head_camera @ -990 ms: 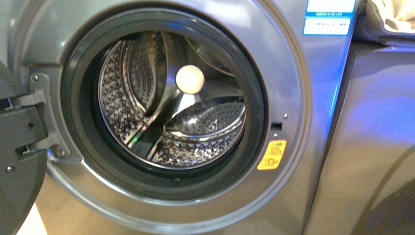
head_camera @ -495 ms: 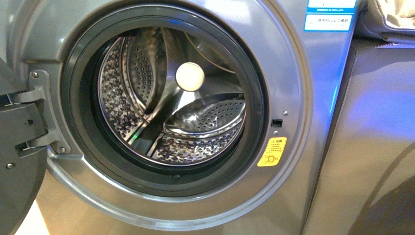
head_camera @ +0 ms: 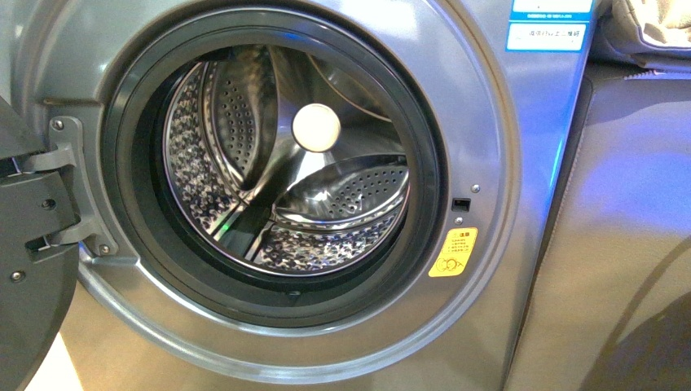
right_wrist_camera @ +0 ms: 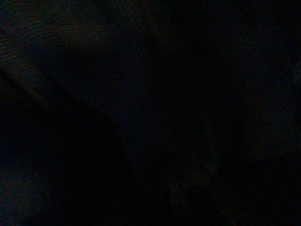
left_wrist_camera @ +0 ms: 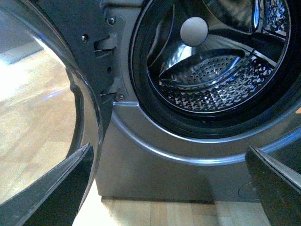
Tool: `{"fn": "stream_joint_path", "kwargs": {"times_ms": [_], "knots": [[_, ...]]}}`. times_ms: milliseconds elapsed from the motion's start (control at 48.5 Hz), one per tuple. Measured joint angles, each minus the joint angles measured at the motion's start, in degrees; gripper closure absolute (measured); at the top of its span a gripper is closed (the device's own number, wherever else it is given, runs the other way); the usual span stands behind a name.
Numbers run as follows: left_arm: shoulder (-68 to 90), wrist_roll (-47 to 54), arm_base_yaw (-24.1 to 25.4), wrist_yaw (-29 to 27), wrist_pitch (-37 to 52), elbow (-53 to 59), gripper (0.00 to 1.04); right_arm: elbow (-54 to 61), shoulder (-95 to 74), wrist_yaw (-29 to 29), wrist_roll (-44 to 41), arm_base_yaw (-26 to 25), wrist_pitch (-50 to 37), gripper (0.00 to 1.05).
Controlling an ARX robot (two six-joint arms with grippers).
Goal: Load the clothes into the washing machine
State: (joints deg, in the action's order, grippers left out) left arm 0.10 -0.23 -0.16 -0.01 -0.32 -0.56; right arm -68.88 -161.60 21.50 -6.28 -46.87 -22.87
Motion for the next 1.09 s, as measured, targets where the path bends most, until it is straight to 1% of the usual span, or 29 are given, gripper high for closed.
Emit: {"fn": "stream_joint_path", "kwargs": {"times_ms": [144, 186, 495, 763, 949, 1093], "knots": [[0.0, 0.0, 0.0, 0.0, 0.0, 0.0, 0.07, 4.5, 6.4, 1.9, 0.3, 0.5, -2.0, 0.99], [0.0, 0.0, 0.0, 0.0, 0.0, 0.0, 0.07, 5.6, 8.3, 2.3, 0.3, 0.7, -2.3, 1.01], [0.0, 0.0, 0.0, 0.0, 0.0, 0.0, 0.07, 17.1, 27.6, 8.2, 2.1, 1.5, -7.6, 1.01], [0.0, 0.0, 0.0, 0.0, 0.0, 0.0, 0.07, 26.2, 50.4, 12.5, 4.7, 2.8, -11.3, 1.01], [0.0, 0.0, 0.0, 0.0, 0.0, 0.0, 0.07, 27.0, 63.7, 15.8, 7.7, 3.5, -9.8, 1.01], [0.0, 0.0, 0.0, 0.0, 0.0, 0.0, 0.07, 25.2, 71.8, 17.9, 10.3, 3.6, -7.9, 1.01]]}}
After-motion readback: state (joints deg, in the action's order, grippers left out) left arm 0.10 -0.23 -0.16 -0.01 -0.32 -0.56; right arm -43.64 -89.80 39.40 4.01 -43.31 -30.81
